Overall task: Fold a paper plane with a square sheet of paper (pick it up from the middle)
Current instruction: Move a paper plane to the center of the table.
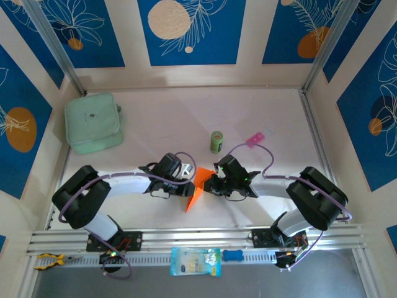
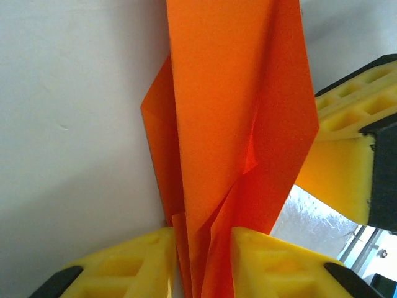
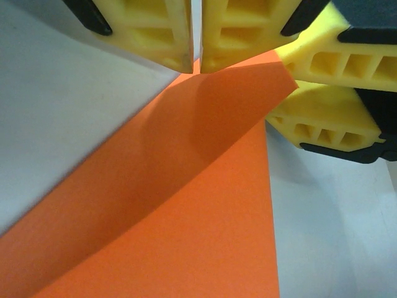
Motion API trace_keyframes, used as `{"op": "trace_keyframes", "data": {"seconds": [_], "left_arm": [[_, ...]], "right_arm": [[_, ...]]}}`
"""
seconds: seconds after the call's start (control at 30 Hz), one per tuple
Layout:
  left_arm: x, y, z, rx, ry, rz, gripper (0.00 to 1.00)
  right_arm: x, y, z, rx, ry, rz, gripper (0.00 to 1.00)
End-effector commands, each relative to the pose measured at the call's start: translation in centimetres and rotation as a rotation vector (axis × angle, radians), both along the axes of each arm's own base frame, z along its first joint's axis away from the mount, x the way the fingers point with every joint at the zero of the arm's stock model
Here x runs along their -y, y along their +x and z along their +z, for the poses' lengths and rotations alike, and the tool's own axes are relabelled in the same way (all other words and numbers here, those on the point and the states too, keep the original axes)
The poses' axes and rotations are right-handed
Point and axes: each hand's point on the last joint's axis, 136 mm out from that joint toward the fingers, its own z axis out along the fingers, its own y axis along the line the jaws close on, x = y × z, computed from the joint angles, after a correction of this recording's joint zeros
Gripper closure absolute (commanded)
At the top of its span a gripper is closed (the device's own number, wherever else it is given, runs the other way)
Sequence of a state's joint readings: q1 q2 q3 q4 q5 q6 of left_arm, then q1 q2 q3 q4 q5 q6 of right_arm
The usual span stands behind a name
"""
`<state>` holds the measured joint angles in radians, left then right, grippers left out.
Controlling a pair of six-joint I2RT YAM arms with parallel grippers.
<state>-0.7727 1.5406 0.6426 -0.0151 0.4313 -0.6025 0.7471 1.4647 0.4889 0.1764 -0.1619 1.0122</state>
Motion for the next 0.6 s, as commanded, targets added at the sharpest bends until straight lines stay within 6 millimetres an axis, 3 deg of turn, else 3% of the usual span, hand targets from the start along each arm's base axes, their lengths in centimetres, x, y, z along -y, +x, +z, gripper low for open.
{"op": "trace_keyframes", "data": {"seconds": [0.0, 0.33, 0.57], "left_arm": [[0.7, -0.1, 0.3, 0.000, -0.026, -0.031, 0.71], [0.3, -0.2, -0.5, -0.021, 0.024, -0.043, 0.66], [1.4, -0.6, -0.1, -0.052, -0.036, -0.071, 0.67]], "right_arm": [[0.1, -0.7, -0.7, -0.035, 0.006, 0.007, 0.88], [0.2, -0.7, -0.8, -0.041, 0.014, 0.004, 0.88], [0.2, -0.7, -1.1, -0.046, 0.019, 0.003, 0.88]]}}
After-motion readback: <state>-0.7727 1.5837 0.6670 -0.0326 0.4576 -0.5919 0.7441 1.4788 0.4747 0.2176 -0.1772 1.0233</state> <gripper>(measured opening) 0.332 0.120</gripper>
